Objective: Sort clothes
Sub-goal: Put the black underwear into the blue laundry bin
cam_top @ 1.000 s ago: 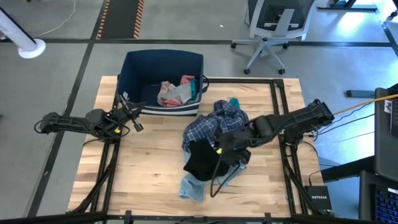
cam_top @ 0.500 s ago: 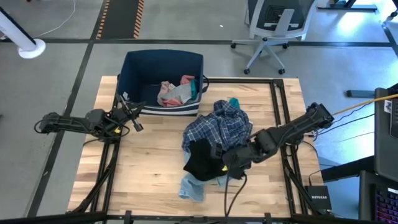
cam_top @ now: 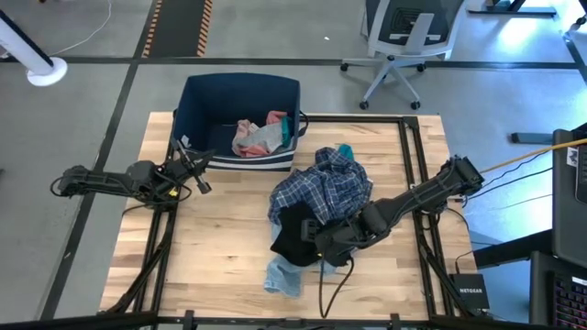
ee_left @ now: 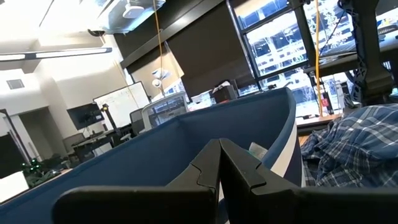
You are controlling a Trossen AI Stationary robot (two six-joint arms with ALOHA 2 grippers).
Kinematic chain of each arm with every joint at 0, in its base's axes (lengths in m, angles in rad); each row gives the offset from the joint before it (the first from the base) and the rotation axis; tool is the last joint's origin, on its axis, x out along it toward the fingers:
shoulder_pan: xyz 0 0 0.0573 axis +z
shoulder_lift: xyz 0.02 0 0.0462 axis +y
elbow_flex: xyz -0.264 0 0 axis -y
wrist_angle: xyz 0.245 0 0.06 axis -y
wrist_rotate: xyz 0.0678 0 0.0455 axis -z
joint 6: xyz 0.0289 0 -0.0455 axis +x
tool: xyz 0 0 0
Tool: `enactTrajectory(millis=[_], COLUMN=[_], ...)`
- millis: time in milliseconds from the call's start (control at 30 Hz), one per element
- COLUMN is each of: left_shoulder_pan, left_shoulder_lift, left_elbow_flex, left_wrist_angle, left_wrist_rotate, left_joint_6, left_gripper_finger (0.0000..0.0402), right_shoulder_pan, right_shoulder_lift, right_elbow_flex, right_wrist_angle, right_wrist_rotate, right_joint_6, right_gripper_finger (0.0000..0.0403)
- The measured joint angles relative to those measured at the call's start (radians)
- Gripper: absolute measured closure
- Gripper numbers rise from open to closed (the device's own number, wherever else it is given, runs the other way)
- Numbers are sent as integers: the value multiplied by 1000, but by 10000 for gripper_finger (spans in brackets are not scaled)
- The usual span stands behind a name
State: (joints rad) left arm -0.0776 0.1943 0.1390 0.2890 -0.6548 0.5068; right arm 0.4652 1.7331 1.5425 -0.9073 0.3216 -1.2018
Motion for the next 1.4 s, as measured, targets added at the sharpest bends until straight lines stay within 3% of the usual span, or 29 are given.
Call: enactTrajectory(millis=[300,400,500,733,767,967,1167,1400], left_shoulder_pan=[0,0,0,0,0,0,0,0], left_shoulder_lift=[0,0,0,0,0,0,0,0], left_elbow_flex=[0,0,0,0,0,0,-2,-2], left_wrist_angle=[-14,-16,-16,-17,-16,-18,-22,-20], left_wrist_rotate=[0,0,0,0,0,0,2,1], left_joint_6=[1,1,1,1,1,18,133,134], left_gripper_finger=[400,400,400,400,400,400,400,400], right_shoulder_pan=[-16,-14,-14,-14,-14,-29,-38,-131], right_shoulder_lift=[41,53,67,73,73,58,6,-21], right_elbow_flex=[0,0,1,13,25,141,282,427], right_wrist_angle=[15,15,19,-3,-23,-66,-66,-68], right_wrist_rotate=[-42,-34,-19,38,45,94,86,94], right_joint_6=[20,23,41,44,44,96,95,92], right_gripper_finger=[125,145,196,374,385,360,391,373])
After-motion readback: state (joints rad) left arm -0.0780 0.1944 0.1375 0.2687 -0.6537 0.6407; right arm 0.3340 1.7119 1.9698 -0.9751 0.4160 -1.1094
